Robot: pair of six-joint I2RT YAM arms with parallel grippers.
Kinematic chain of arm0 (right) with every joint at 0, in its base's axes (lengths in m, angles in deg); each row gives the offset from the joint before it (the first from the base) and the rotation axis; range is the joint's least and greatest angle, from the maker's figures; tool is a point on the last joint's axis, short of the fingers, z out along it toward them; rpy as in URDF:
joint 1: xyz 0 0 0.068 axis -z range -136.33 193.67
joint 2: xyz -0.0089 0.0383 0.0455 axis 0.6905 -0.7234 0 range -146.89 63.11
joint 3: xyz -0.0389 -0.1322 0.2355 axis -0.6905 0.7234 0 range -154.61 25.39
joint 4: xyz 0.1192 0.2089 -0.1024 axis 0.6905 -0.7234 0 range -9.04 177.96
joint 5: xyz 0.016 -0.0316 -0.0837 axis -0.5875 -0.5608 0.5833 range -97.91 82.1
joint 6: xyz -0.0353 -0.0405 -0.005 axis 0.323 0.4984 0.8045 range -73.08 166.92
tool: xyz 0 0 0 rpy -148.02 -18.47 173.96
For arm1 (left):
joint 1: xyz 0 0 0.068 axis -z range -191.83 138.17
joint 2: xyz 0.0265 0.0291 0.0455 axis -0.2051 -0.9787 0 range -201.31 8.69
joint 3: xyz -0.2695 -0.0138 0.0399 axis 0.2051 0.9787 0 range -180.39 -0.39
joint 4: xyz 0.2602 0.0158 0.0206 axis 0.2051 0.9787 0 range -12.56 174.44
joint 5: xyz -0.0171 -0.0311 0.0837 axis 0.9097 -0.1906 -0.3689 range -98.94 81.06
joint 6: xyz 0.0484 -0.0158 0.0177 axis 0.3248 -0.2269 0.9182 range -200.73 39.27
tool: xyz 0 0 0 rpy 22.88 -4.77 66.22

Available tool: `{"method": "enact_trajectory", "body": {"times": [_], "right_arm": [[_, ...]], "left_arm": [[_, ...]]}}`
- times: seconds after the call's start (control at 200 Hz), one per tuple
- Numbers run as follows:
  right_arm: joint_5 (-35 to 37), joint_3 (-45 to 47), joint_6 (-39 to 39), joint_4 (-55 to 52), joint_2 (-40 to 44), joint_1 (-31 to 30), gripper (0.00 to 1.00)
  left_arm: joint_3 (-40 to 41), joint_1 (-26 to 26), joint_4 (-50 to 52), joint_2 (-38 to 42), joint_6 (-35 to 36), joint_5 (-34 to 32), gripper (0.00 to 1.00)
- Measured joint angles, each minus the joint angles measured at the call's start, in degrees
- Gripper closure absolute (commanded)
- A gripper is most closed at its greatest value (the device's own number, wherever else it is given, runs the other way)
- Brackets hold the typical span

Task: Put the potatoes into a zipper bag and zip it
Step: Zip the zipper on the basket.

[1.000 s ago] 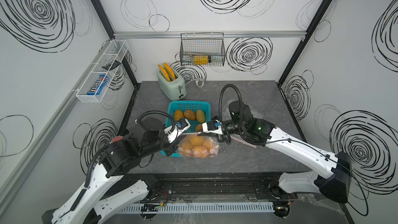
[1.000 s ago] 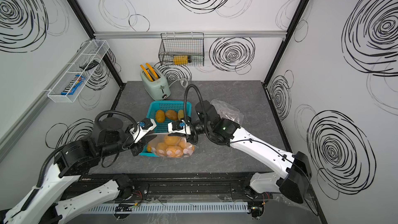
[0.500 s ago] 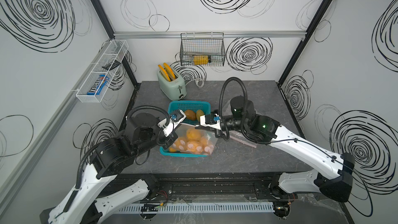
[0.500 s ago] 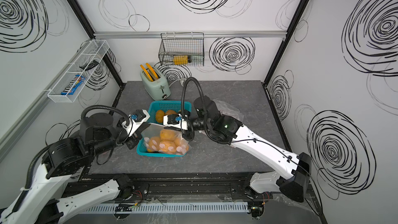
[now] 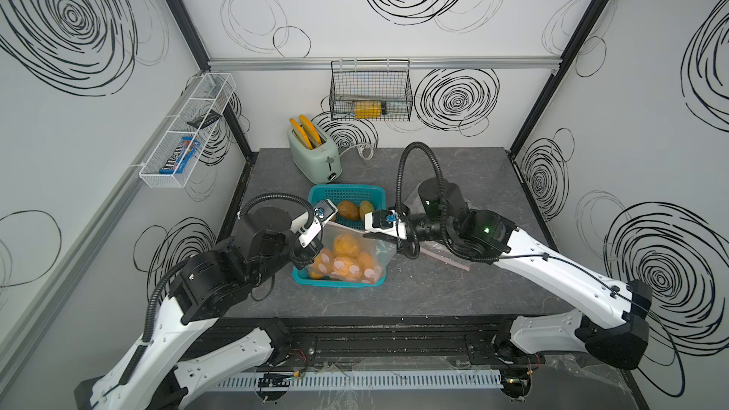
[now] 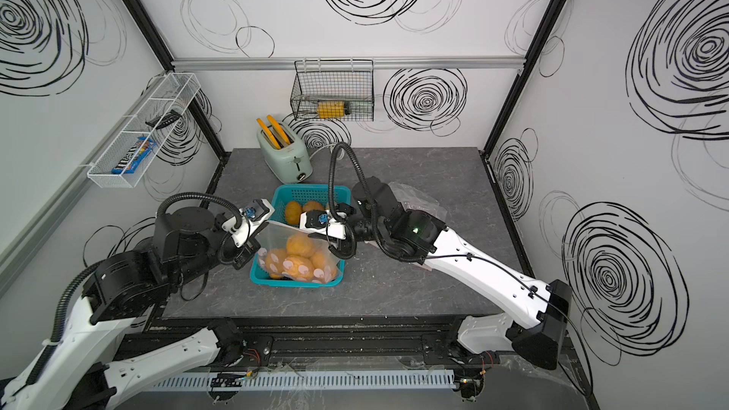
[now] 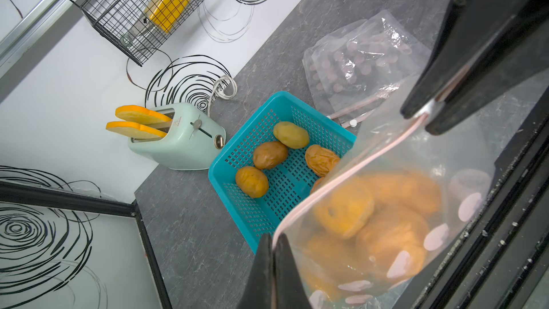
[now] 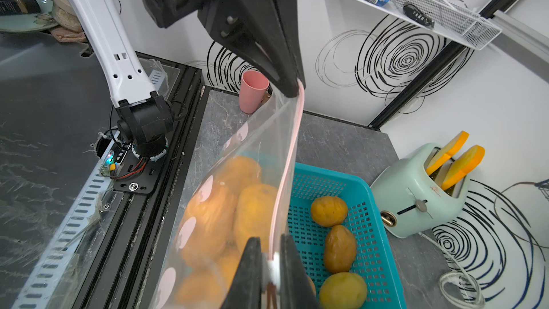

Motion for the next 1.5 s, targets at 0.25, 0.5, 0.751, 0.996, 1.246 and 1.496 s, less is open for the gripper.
{"method": "enact_trajectory", "body": {"times": [0.25, 0.5, 0.751, 0.996, 1.246, 1.496], "right_arm": [[2.4, 3.0, -0.3, -2.8, 3.2, 0.0, 0.91], [4.0, 5.9, -1.1, -5.2, 8.3, 0.0, 0.91], [4.2, 8.3, -2.1, -6.1, 11.3, 0.2, 0.9], [3.6, 10.2, -3.1, -5.9, 12.6, 0.8, 0.9], [3.1, 11.8, -4.6, -3.7, 13.0, 1.3, 0.88], [2.4, 12.4, -6.7, -1.8, 13.3, 2.2, 0.44]], "left_arm": [[2.2, 0.0, 0.0, 1.4, 0.5, -1.2, 1.0], [2.8, 0.0, -0.1, 1.9, 0.7, -1.7, 1.0], [2.8, 0.0, -0.1, 2.5, 0.7, -2.5, 1.0], [3.6, 0.0, -0.1, 2.8, 0.7, -2.5, 1.0], [4.2, -0.1, -0.3, 3.0, 0.7, -2.7, 1.0], [5.2, -1.1, -1.0, 3.1, 0.3, -4.1, 1.0]]}}
